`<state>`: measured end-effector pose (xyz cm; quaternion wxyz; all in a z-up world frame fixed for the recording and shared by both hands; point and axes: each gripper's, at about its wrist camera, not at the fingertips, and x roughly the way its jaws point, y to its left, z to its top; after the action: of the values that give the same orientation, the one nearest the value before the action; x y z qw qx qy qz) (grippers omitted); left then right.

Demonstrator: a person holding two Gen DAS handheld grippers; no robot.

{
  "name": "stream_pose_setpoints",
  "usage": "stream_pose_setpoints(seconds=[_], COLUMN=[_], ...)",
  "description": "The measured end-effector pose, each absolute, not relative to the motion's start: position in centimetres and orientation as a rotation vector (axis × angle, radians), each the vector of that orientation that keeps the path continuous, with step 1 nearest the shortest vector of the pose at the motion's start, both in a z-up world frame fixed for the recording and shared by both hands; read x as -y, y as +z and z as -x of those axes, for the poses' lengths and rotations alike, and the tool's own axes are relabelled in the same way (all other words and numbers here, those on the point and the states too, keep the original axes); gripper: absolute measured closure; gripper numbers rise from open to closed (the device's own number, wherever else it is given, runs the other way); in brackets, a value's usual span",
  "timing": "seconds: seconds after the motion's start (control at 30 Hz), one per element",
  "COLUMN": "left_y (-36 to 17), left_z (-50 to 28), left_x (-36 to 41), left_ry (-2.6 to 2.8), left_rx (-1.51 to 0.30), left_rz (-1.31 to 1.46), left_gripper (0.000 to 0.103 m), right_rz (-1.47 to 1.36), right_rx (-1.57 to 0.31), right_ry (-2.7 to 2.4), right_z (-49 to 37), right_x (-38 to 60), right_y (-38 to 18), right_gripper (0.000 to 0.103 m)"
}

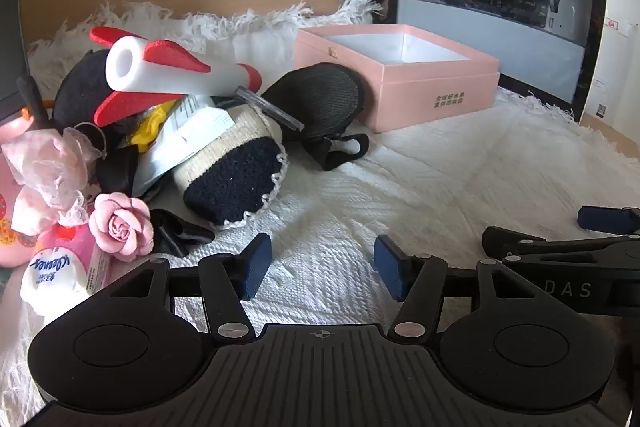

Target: Organize soft objects

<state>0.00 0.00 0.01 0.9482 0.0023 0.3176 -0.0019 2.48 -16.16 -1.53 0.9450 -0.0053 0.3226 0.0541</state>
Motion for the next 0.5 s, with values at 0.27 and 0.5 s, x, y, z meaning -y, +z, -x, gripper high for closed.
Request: stream_pose_setpoints(seconds=[0.27, 0.5], left_y=[0.01, 0.0], left_z=[0.0, 0.0], left_x=[-0.02, -0.01], left_ry=[-0.005, -0.004], left_rx=[-0.648, -0.648], left_rz=[-0.003, -0.005], left_gripper=[0.04, 0.04], right_rz=[0.011, 0.012], right_rx=[-0.659, -0.66], right_ry=[0.11, 0.109], right_z=[-2.51, -2.52], right_x=[16.14, 16.15], right_y=[-1.55, -1.53], right_gripper=[0.0, 0.0])
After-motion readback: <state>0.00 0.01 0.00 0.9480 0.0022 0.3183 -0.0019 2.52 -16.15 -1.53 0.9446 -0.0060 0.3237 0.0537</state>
